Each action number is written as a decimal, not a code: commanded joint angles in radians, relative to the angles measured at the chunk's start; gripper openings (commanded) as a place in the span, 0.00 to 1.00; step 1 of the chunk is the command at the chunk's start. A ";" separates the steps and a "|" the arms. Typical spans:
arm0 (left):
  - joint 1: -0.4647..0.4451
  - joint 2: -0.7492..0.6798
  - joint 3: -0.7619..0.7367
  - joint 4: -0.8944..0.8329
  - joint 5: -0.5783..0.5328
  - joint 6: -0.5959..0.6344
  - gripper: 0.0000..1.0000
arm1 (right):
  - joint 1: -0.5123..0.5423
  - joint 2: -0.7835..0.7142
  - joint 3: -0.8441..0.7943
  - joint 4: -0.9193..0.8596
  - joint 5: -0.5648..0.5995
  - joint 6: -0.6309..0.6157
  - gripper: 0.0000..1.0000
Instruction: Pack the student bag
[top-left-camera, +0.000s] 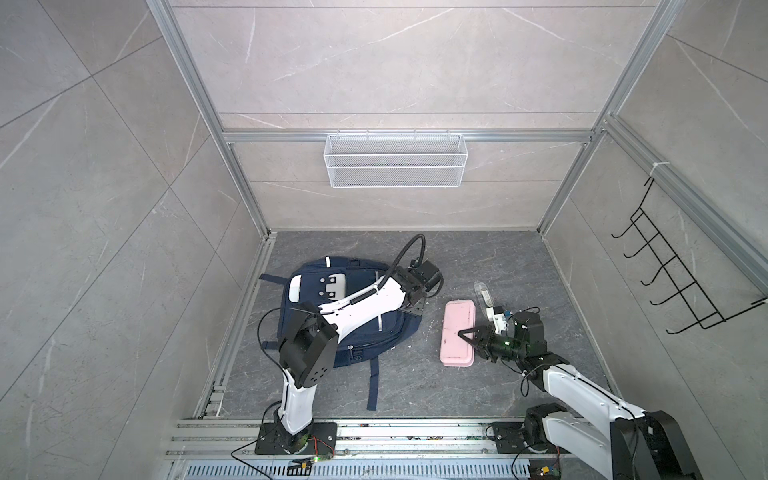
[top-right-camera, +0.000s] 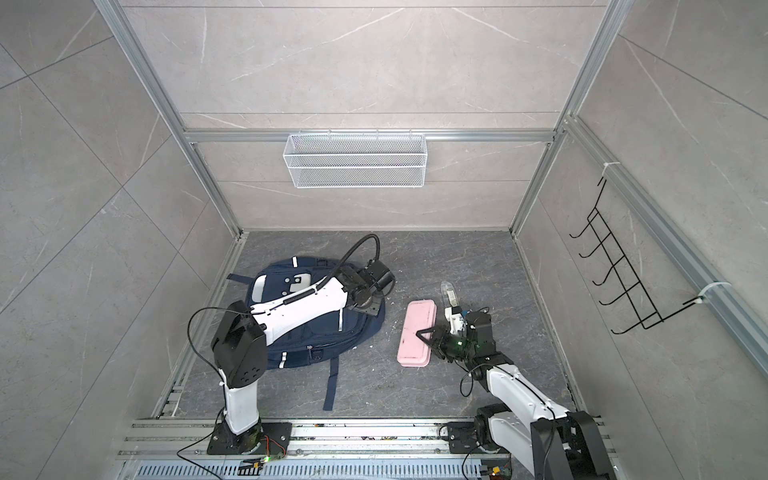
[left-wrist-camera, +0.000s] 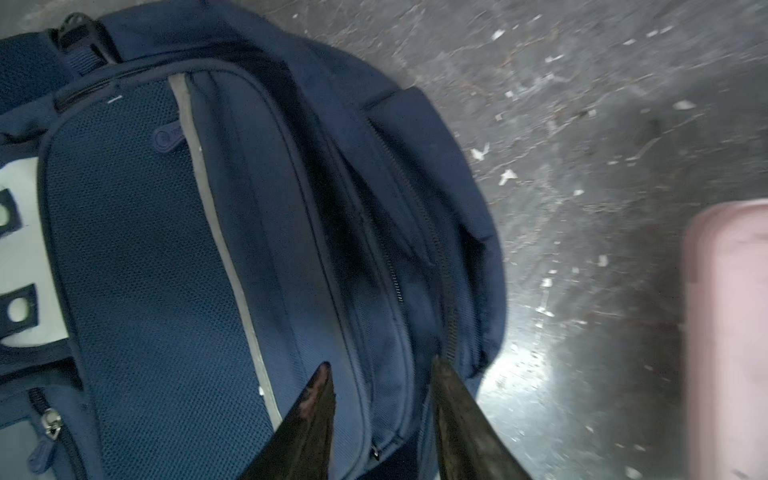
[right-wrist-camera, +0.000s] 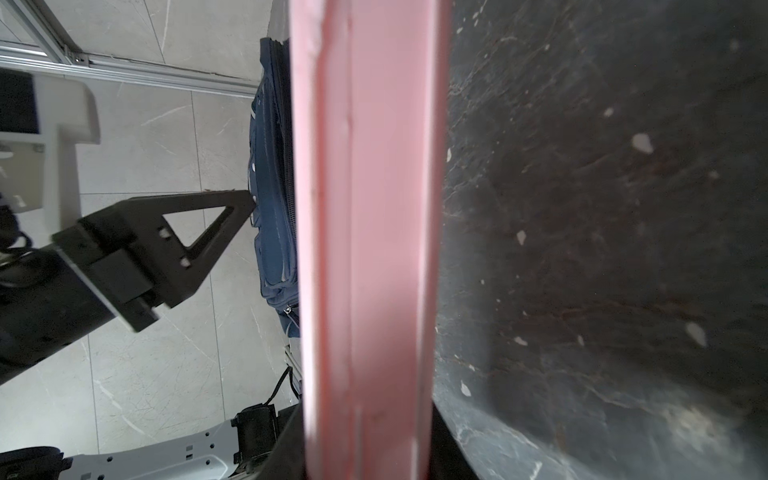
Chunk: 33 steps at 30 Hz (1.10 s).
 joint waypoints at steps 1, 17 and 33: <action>0.001 0.031 0.046 -0.109 -0.136 -0.007 0.42 | 0.018 -0.031 0.046 -0.045 0.023 -0.039 0.24; 0.000 0.082 0.038 -0.061 -0.129 0.005 0.42 | 0.089 -0.024 0.072 -0.062 0.066 -0.041 0.24; 0.037 0.113 0.028 -0.109 -0.145 -0.019 0.23 | 0.134 -0.039 0.073 -0.065 0.094 -0.033 0.22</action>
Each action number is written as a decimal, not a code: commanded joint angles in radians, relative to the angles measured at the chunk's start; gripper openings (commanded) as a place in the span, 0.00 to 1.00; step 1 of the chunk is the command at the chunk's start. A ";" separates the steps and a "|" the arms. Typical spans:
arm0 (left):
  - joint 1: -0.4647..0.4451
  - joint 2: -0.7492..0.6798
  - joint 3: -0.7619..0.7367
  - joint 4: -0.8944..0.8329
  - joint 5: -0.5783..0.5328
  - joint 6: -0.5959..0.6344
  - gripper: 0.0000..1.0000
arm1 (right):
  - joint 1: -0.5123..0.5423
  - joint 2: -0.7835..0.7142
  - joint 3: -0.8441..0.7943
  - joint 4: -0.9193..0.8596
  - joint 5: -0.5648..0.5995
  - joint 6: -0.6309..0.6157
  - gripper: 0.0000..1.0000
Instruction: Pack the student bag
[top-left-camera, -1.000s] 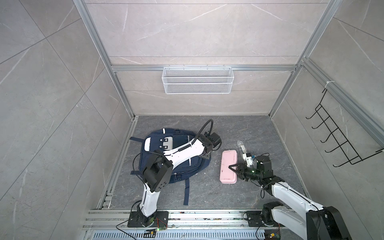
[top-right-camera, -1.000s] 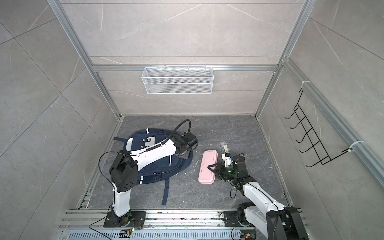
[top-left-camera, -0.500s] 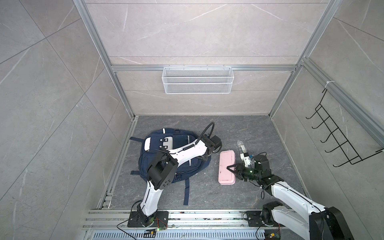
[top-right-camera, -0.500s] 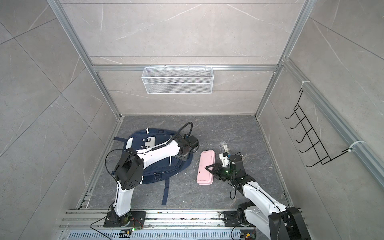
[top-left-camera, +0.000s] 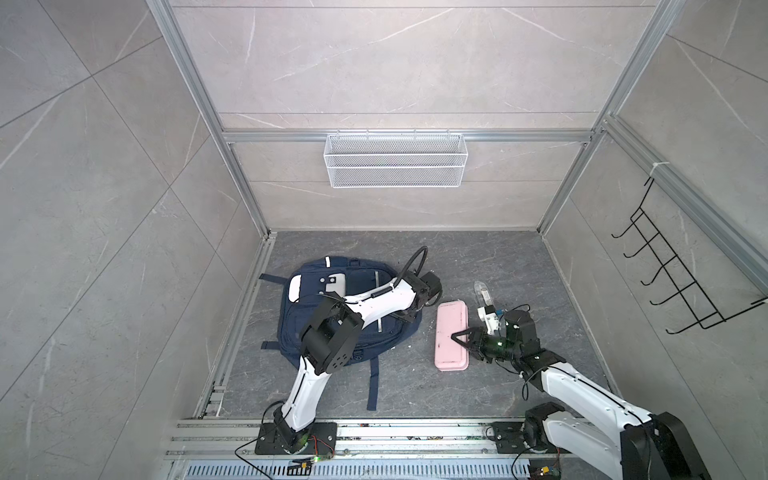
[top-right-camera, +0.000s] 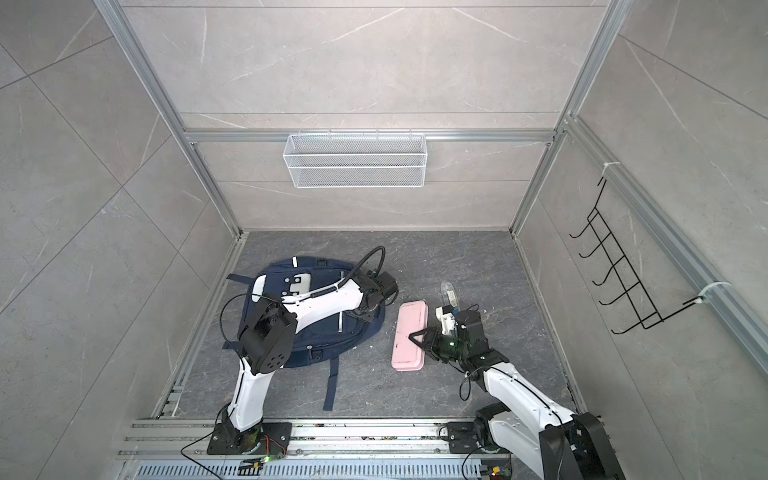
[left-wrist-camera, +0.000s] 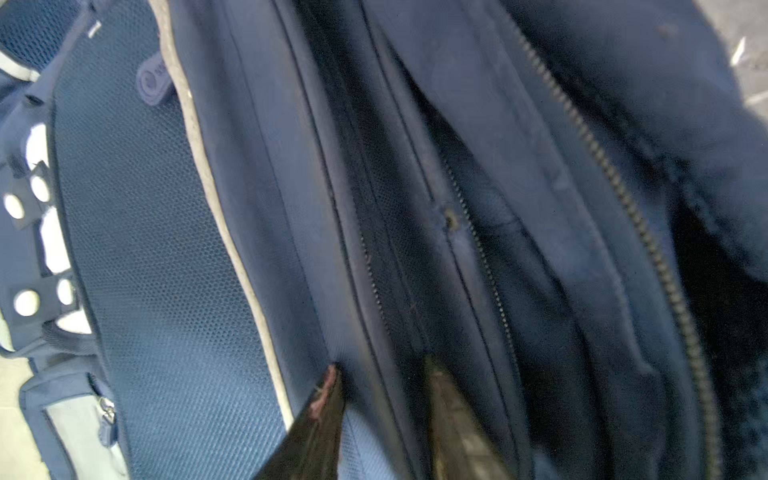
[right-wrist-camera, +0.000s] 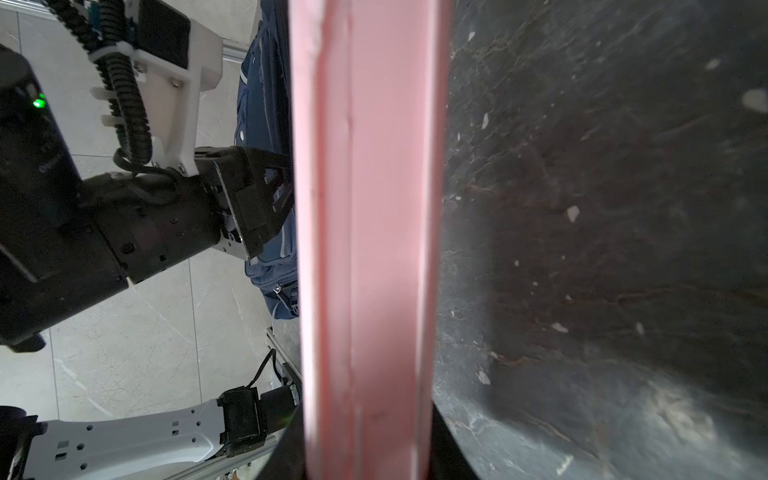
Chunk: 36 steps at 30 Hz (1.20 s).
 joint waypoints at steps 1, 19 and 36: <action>0.012 -0.056 -0.012 -0.023 -0.027 -0.008 0.17 | 0.015 -0.020 0.038 -0.004 0.012 -0.017 0.22; 0.008 -0.504 -0.110 0.146 0.196 0.082 0.00 | 0.111 0.006 0.166 0.015 0.071 0.044 0.19; 0.015 -0.662 -0.193 0.228 0.340 -0.008 0.00 | 0.317 0.506 0.406 0.399 0.148 0.178 0.18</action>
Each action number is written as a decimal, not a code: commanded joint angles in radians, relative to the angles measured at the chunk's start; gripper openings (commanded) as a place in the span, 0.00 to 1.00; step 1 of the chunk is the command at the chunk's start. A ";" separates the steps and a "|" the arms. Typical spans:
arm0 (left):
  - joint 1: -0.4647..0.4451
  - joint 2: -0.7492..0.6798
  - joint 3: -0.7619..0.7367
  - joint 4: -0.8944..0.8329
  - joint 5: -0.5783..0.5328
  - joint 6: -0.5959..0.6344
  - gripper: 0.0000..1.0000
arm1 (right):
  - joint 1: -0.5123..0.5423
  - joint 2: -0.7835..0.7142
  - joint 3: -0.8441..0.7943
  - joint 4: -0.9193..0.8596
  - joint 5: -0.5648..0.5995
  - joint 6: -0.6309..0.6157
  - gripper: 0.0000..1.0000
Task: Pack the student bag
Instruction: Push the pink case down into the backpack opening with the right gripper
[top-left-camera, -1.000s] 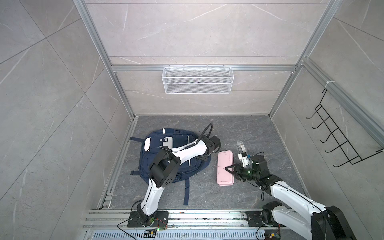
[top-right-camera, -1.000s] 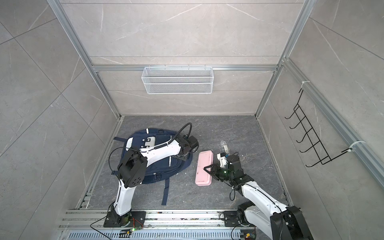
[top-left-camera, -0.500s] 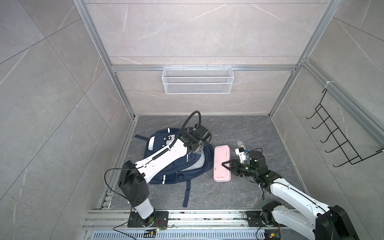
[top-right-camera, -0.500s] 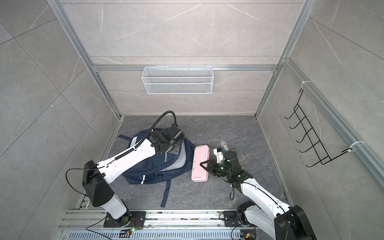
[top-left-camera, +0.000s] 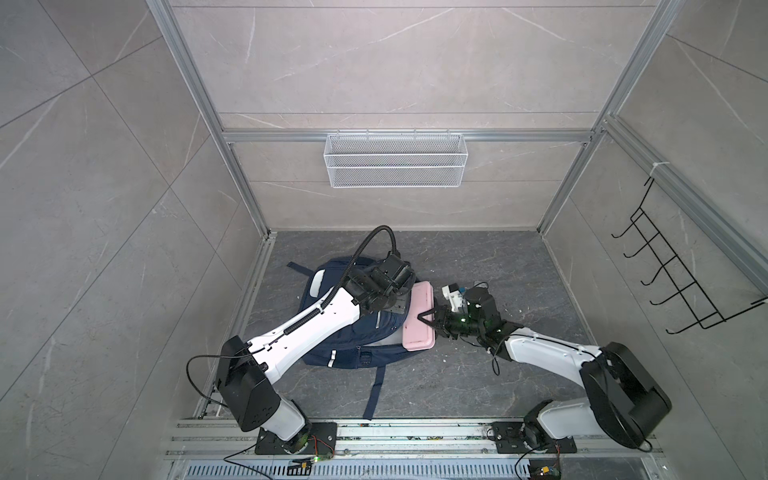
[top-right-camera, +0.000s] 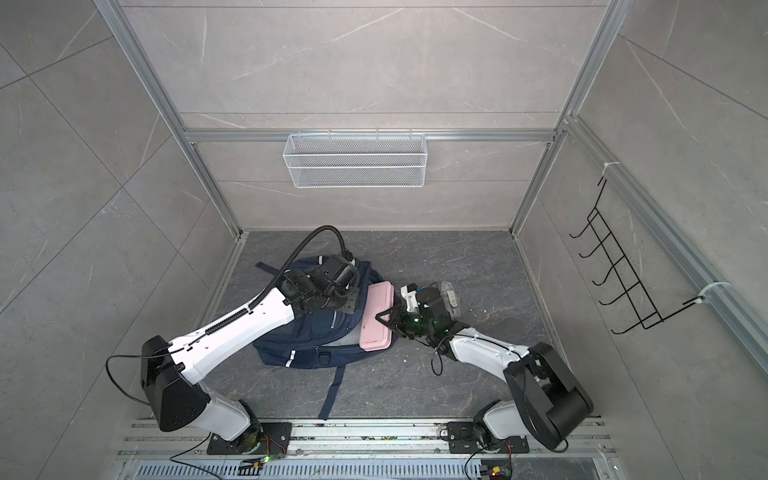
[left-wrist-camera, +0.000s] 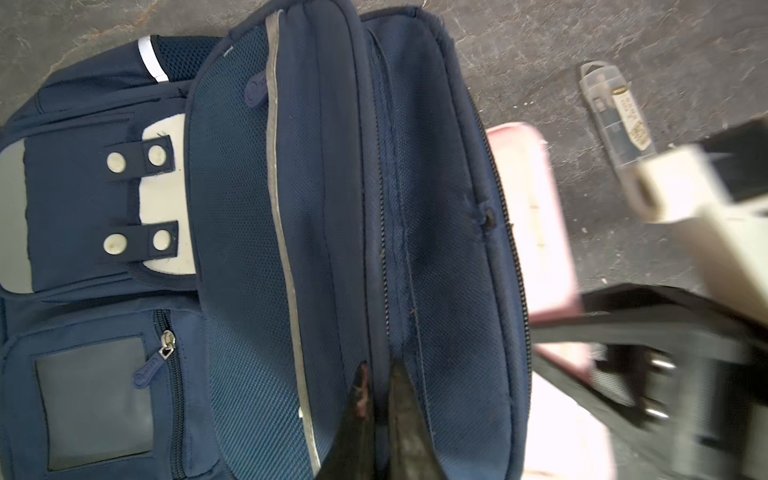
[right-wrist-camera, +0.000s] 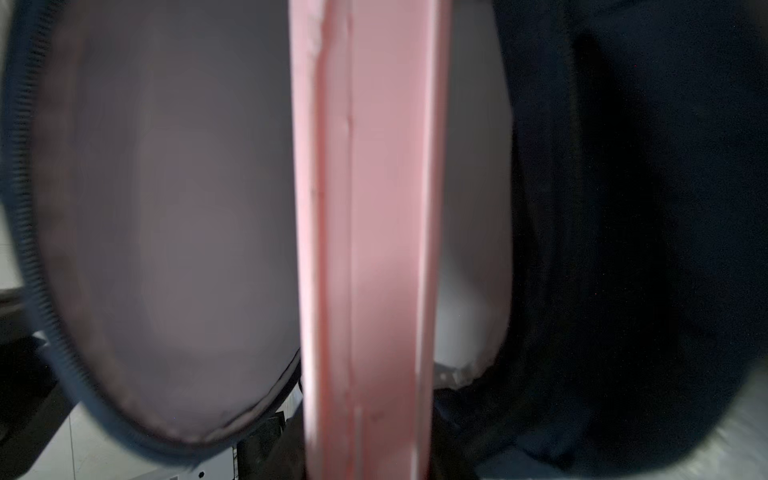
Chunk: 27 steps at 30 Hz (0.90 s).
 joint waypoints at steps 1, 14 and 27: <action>-0.003 -0.080 0.040 0.081 0.058 -0.024 0.00 | 0.057 0.085 0.102 0.157 0.025 0.051 0.18; 0.054 -0.158 0.025 0.106 0.112 -0.114 0.00 | 0.185 0.511 0.439 0.308 0.062 0.189 0.19; 0.135 -0.224 -0.039 0.160 0.248 -0.152 0.00 | 0.250 0.586 0.615 -0.001 0.119 0.092 0.56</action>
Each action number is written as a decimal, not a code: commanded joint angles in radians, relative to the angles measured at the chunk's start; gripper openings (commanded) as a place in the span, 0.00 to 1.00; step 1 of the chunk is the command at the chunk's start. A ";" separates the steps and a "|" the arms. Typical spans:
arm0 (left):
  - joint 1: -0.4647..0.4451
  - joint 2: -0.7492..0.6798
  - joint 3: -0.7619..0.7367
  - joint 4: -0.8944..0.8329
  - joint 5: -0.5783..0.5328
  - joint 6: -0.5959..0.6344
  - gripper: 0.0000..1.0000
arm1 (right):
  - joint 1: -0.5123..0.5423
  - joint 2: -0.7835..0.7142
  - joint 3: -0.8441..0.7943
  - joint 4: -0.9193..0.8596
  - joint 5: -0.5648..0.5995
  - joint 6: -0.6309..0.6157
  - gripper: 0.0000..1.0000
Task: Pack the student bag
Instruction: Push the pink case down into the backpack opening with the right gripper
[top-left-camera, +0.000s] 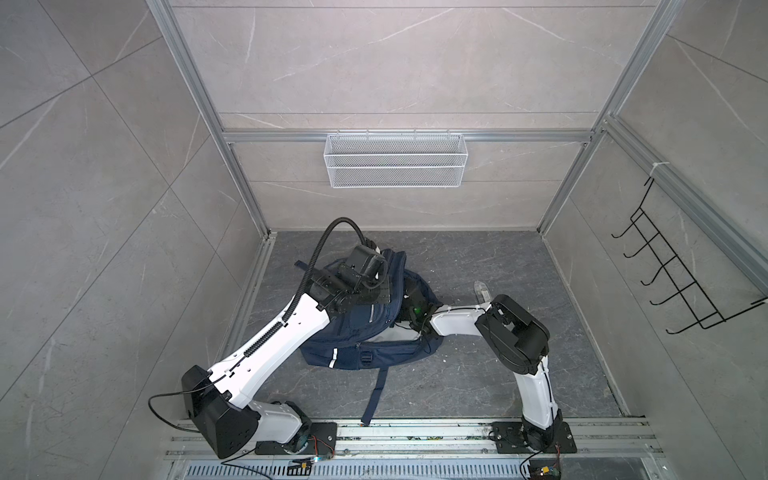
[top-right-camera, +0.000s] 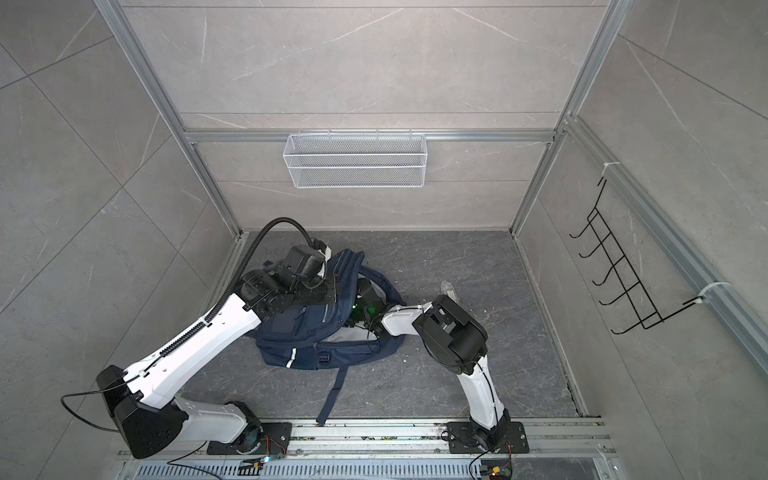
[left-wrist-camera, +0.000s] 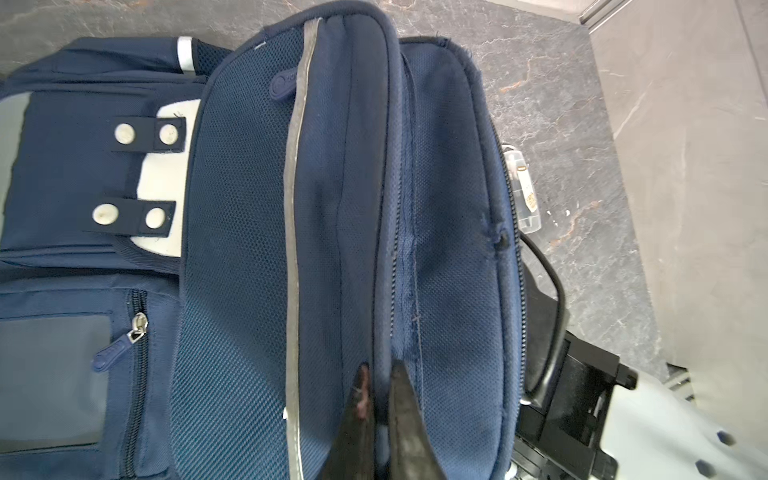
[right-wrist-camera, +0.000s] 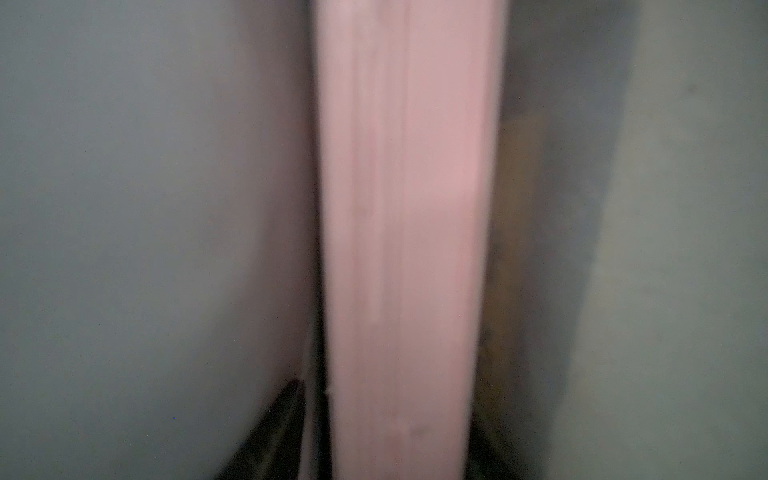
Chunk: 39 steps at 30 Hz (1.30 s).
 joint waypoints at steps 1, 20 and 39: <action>0.018 -0.061 0.000 0.119 0.063 -0.026 0.00 | 0.019 -0.053 0.058 -0.162 0.036 -0.092 0.57; 0.064 -0.105 -0.081 0.161 0.111 -0.046 0.00 | 0.012 -0.110 0.117 -0.419 0.081 -0.236 0.56; 0.072 -0.063 -0.118 0.181 0.125 -0.034 0.00 | 0.014 -0.246 -0.032 -0.483 0.157 -0.318 0.58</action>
